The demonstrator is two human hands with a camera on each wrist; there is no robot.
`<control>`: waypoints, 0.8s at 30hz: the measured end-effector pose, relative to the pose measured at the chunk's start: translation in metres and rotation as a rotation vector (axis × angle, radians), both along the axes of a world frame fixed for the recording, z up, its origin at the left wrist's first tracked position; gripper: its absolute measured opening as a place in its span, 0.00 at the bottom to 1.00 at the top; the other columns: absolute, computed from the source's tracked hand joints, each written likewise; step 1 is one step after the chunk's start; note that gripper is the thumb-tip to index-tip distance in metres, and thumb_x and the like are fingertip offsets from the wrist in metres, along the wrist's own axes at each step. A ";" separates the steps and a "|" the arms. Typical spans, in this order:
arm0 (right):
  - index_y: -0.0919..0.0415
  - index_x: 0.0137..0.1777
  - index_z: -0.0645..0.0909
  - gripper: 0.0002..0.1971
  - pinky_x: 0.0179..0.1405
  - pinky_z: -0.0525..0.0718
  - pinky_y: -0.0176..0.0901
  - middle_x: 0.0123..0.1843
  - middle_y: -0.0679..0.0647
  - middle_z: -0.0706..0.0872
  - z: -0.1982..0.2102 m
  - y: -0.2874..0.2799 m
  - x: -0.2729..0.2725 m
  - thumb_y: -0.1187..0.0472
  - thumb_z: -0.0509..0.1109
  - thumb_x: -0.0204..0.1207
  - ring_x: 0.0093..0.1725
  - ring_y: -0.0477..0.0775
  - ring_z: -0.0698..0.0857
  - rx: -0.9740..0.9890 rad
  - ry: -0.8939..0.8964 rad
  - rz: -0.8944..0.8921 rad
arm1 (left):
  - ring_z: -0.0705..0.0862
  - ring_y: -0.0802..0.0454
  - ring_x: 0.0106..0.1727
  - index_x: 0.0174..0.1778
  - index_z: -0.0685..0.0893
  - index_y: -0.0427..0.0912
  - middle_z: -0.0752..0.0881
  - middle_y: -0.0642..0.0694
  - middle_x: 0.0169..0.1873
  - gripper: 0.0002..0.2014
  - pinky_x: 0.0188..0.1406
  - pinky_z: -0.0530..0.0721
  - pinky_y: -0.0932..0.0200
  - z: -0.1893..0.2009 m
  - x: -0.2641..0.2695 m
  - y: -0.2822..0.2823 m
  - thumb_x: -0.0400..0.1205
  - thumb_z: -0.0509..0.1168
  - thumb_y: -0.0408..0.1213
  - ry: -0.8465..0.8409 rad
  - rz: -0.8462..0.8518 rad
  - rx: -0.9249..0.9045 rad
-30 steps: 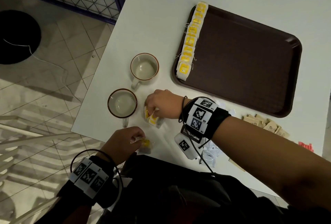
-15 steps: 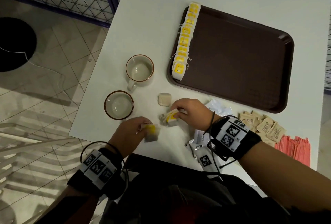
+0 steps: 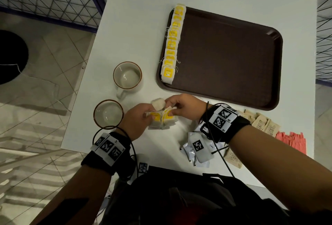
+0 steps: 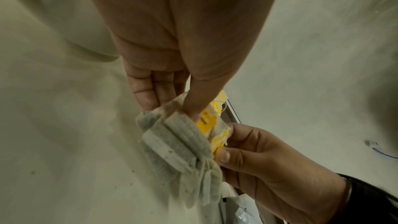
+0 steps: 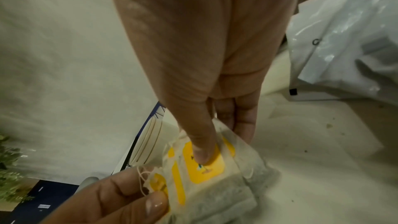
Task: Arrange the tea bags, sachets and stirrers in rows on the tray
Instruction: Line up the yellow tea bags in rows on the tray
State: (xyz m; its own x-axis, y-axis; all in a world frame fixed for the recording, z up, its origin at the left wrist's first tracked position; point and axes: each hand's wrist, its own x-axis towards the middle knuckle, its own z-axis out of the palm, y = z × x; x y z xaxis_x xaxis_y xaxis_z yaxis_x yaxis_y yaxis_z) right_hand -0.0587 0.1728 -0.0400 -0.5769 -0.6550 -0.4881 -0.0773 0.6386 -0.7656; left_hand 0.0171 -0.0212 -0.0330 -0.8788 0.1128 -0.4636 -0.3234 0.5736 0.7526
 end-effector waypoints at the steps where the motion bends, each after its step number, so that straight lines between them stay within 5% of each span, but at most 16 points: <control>1: 0.60 0.49 0.86 0.08 0.55 0.82 0.58 0.48 0.56 0.88 -0.001 0.001 0.000 0.67 0.75 0.70 0.50 0.60 0.85 -0.013 -0.006 -0.010 | 0.80 0.48 0.49 0.56 0.84 0.36 0.84 0.40 0.51 0.23 0.53 0.75 0.60 0.001 -0.001 0.000 0.68 0.61 0.43 -0.006 0.004 0.012; 5: 0.61 0.50 0.87 0.09 0.54 0.82 0.58 0.49 0.58 0.88 -0.002 0.002 0.002 0.67 0.75 0.70 0.51 0.61 0.85 -0.059 0.005 -0.037 | 0.79 0.54 0.47 0.58 0.85 0.36 0.85 0.42 0.53 0.14 0.47 0.74 0.75 -0.002 -0.001 0.000 0.76 0.68 0.27 0.000 0.007 0.039; 9: 0.64 0.50 0.88 0.09 0.44 0.76 0.27 0.54 0.57 0.81 -0.003 0.000 0.000 0.69 0.76 0.69 0.46 0.50 0.80 -0.050 0.124 -0.042 | 0.82 0.50 0.57 0.57 0.85 0.36 0.86 0.43 0.56 0.16 0.56 0.71 0.72 -0.005 0.000 -0.004 0.74 0.65 0.33 0.057 -0.013 0.000; 12: 0.65 0.49 0.87 0.09 0.48 0.78 0.38 0.63 0.62 0.75 0.001 -0.001 0.000 0.70 0.73 0.69 0.51 0.51 0.79 -0.021 0.303 0.019 | 0.81 0.51 0.57 0.57 0.85 0.36 0.86 0.43 0.57 0.21 0.58 0.71 0.71 -0.002 -0.001 -0.002 0.70 0.60 0.39 0.075 -0.028 -0.015; 15: 0.65 0.48 0.88 0.08 0.59 0.81 0.46 0.74 0.60 0.71 0.005 -0.006 -0.001 0.71 0.70 0.71 0.67 0.57 0.78 -0.005 0.420 0.105 | 0.82 0.47 0.59 0.58 0.85 0.36 0.86 0.42 0.58 0.22 0.60 0.74 0.64 -0.002 -0.001 0.001 0.70 0.60 0.39 0.074 -0.047 -0.025; 19: 0.67 0.49 0.86 0.07 0.56 0.83 0.51 0.57 0.60 0.85 0.006 -0.013 -0.004 0.69 0.68 0.73 0.56 0.60 0.85 -0.033 0.438 0.139 | 0.83 0.45 0.56 0.55 0.86 0.36 0.87 0.40 0.55 0.26 0.56 0.73 0.67 -0.004 0.000 0.000 0.71 0.56 0.49 0.114 -0.061 -0.054; 22: 0.67 0.49 0.86 0.08 0.51 0.76 0.37 0.48 0.61 0.87 0.008 -0.012 -0.002 0.69 0.69 0.72 0.49 0.57 0.85 -0.046 0.433 0.041 | 0.83 0.49 0.49 0.50 0.87 0.37 0.87 0.41 0.47 0.26 0.48 0.72 0.70 0.000 0.003 -0.002 0.70 0.54 0.50 0.190 -0.071 -0.061; 24: 0.66 0.48 0.87 0.07 0.46 0.71 0.28 0.46 0.58 0.88 0.015 -0.005 0.001 0.69 0.71 0.71 0.44 0.48 0.83 -0.093 0.425 -0.087 | 0.80 0.62 0.46 0.49 0.87 0.39 0.86 0.46 0.45 0.20 0.45 0.71 0.76 0.007 0.006 -0.005 0.72 0.57 0.48 0.210 -0.055 -0.045</control>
State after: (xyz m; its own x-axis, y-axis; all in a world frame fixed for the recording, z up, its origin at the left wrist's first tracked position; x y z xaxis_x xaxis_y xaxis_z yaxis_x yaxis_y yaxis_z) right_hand -0.0580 0.1674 -0.0251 -0.7683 -0.6252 -0.1372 -0.3466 0.5866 -0.7320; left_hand 0.0232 -0.0260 -0.0261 -0.9496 0.1463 -0.2771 -0.1301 0.6206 0.7732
